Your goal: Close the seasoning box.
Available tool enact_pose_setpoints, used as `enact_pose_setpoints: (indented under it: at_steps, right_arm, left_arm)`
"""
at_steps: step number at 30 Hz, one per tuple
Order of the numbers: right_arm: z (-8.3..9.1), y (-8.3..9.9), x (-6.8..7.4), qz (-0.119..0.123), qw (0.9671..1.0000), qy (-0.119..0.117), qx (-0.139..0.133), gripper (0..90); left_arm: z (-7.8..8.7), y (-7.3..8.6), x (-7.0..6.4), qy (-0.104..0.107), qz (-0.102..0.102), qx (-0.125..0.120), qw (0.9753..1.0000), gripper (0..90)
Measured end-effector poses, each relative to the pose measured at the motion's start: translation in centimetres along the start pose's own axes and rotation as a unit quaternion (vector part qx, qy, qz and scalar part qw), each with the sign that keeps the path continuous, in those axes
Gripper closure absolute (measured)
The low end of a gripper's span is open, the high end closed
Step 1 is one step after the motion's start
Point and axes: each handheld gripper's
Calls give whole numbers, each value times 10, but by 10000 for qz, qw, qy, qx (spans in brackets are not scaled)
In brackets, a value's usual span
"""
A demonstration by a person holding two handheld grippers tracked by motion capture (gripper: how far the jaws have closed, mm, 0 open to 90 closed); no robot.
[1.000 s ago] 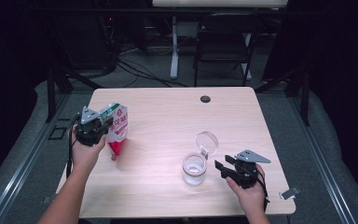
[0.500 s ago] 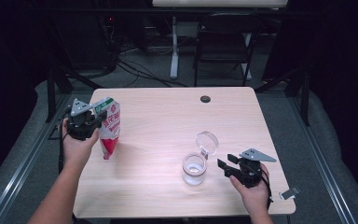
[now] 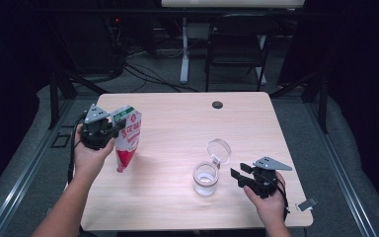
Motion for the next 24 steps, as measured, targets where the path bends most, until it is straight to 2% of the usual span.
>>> enact_pose_setpoints:
  at_steps: [1,4,7,8,9,10,11,14,15,18,21,22,24]
  right_arm:
    - [0,0,0,-5,10000,10,-6,523]
    - [0,0,-1,-30,10000,17,-12,522]
    - [0,0,-2,-39,10000,26,-33,519]
    - [0,0,-2,-39,10000,26,-33,519]
    - [1,0,-2,-30,10000,24,-17,518]
    - [1,0,-2,-30,10000,24,-17,518]
    - [1,0,-3,-36,10000,19,-5,518]
    - [1,0,-3,-59,10000,22,-42,519]
    - [1,0,-3,-54,10000,45,-33,519]
    - [1,0,-4,-32,10000,48,5,518]
    - [1,0,-4,-33,10000,73,-25,514]
    - [1,0,-4,-33,10000,73,-25,514]
    - [2,0,-4,13,9999,110,-30,514]
  left_arm:
    - [-2,-2,-7,116,-42,-7,9999,898]
    - [-3,-3,-14,235,-98,-42,9997,898]
    - [-6,-4,-31,463,-207,-88,9987,898]
    - [-6,-4,-31,463,-207,-88,9987,898]
    - [-9,-5,-40,574,-286,-82,9979,898]
    - [-9,-5,-40,574,-286,-82,9979,898]
    - [-11,-6,-48,691,-349,-71,9970,898]
    - [-13,-8,-56,800,-411,-68,9959,898]
    - [-15,-9,-64,895,-471,-89,9948,898]
    - [-17,-10,-71,986,-542,-94,9936,898]
    - [-20,-7,-85,1189,-622,-112,9909,898]
    - [-20,-7,-85,1189,-622,-112,9909,897]
    - [-21,-3,-92,1280,-690,-106,9893,897]
Point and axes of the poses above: each handheld gripper's, and its own axes: z roughly backward along the jaws, y roughly out of its underside, x roughly to its left, and after that the axes turned 4 degrees about -z, right-handed
